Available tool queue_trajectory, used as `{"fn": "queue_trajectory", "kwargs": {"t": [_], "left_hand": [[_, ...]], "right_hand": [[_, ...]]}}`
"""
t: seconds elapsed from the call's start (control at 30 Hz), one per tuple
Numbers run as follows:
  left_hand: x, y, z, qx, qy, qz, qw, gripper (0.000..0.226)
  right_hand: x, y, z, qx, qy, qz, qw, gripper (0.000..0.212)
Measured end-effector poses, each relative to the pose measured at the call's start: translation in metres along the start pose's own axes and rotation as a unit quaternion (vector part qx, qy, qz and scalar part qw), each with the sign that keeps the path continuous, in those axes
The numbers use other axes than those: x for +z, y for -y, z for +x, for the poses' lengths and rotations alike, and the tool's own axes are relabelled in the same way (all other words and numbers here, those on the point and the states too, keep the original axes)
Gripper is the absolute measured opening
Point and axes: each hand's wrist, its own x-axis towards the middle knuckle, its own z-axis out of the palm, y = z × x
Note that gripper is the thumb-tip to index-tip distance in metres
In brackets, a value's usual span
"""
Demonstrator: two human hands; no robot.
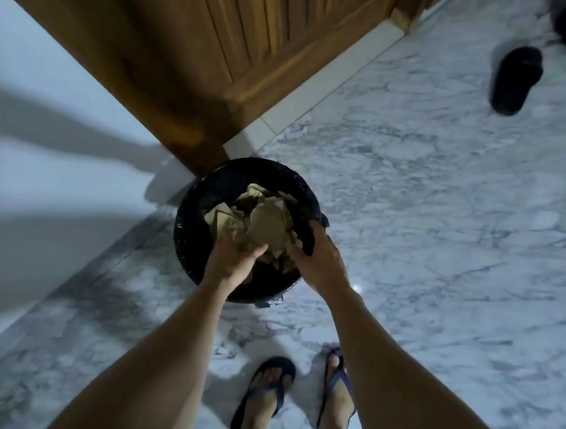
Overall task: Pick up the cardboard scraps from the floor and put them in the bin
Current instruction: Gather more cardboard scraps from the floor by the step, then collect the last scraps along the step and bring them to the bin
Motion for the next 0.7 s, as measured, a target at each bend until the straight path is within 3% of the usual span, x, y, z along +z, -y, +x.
{"fn": "queue_trajectory", "kwargs": {"t": [0.07, 0.17, 0.3, 0.5, 0.7], "left_hand": [[0.01, -0.023, -0.034, 0.042, 0.013, 0.005, 0.999, 0.096], [0.042, -0.05, -0.07, 0.098, 0.064, 0.064, 0.991, 0.085], [0.103, -0.072, -0.12, 0.198, 0.139, 0.143, 0.96, 0.09], [0.222, -0.069, -0.229, 0.32, 0.223, 0.304, 0.869, 0.085], [0.363, -0.006, -0.372, 0.382, 0.329, 0.403, 0.764, 0.084]], "right_hand": [[-0.018, -0.013, -0.029, 0.031, -0.012, 0.023, 0.999, 0.072], [-0.044, -0.045, -0.068, 0.086, -0.048, 0.058, 0.993, 0.077], [-0.065, -0.106, -0.133, 0.172, -0.115, 0.115, 0.971, 0.078], [-0.073, -0.227, -0.261, 0.263, -0.202, 0.222, 0.917, 0.077], [-0.042, -0.369, -0.436, 0.36, -0.282, 0.316, 0.831, 0.076]]}}
